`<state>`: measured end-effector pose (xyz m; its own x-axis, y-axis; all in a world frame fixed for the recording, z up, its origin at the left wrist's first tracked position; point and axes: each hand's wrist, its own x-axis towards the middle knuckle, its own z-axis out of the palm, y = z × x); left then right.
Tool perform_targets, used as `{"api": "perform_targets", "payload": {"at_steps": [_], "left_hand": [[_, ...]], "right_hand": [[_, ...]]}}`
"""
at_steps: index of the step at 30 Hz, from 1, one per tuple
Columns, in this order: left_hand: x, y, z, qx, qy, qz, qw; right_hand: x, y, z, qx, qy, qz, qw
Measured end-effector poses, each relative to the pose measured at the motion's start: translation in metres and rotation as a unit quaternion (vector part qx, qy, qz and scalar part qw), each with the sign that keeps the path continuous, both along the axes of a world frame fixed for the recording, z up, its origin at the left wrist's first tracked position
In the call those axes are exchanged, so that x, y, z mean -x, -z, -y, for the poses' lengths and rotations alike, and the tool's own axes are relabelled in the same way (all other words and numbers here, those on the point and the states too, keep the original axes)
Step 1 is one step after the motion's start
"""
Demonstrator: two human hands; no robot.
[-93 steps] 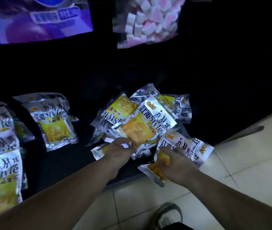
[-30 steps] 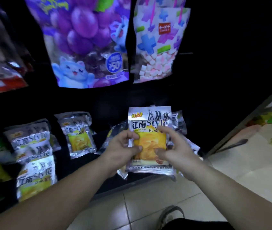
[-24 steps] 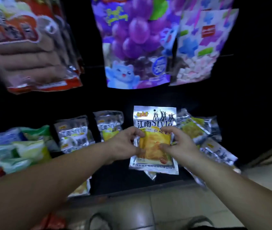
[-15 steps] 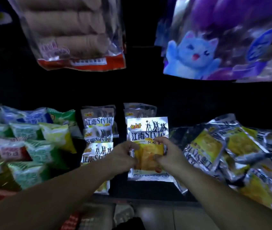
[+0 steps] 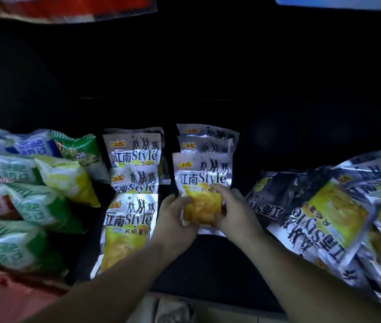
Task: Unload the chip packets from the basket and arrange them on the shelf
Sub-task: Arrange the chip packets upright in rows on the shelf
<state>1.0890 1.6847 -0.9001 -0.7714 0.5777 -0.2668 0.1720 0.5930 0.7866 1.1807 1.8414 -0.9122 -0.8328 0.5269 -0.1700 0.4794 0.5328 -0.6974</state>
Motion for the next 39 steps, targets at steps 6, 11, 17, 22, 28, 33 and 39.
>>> {"api": "perform_targets", "payload": {"at_steps": [6, 11, 17, 22, 28, 33, 39], "left_hand": [[-0.012, 0.023, 0.004, 0.021, 0.032, -0.003, 0.999], [-0.017, 0.031, -0.004, 0.017, 0.021, -0.077, 0.997], [-0.019, 0.046, -0.003, 0.03, -0.023, -0.08, 0.996], [-0.022, 0.053, -0.005, 0.058, -0.025, -0.12, 0.991], [-0.028, 0.059, 0.0, 0.105, 0.044, -0.204, 0.972], [-0.029, 0.051, 0.012, 0.073, 0.034, -0.192, 0.978], [-0.04, 0.024, 0.024, 0.063, 0.026, -0.153, 0.986]], "right_hand": [[0.007, 0.007, -0.006, -0.016, -0.024, 0.027, 0.999], [0.011, 0.008, -0.009, -0.038, -0.01, 0.039, 0.998], [0.012, -0.007, -0.014, -0.12, -0.042, 0.06, 0.99], [0.006, -0.008, -0.015, -0.109, -0.063, 0.046, 0.991], [-0.001, -0.014, -0.022, -0.104, -0.073, 0.039, 0.991], [-0.001, -0.035, -0.015, -0.071, -0.106, -0.002, 0.992], [-0.021, -0.069, -0.037, -0.137, -0.098, 0.028, 0.985]]}}
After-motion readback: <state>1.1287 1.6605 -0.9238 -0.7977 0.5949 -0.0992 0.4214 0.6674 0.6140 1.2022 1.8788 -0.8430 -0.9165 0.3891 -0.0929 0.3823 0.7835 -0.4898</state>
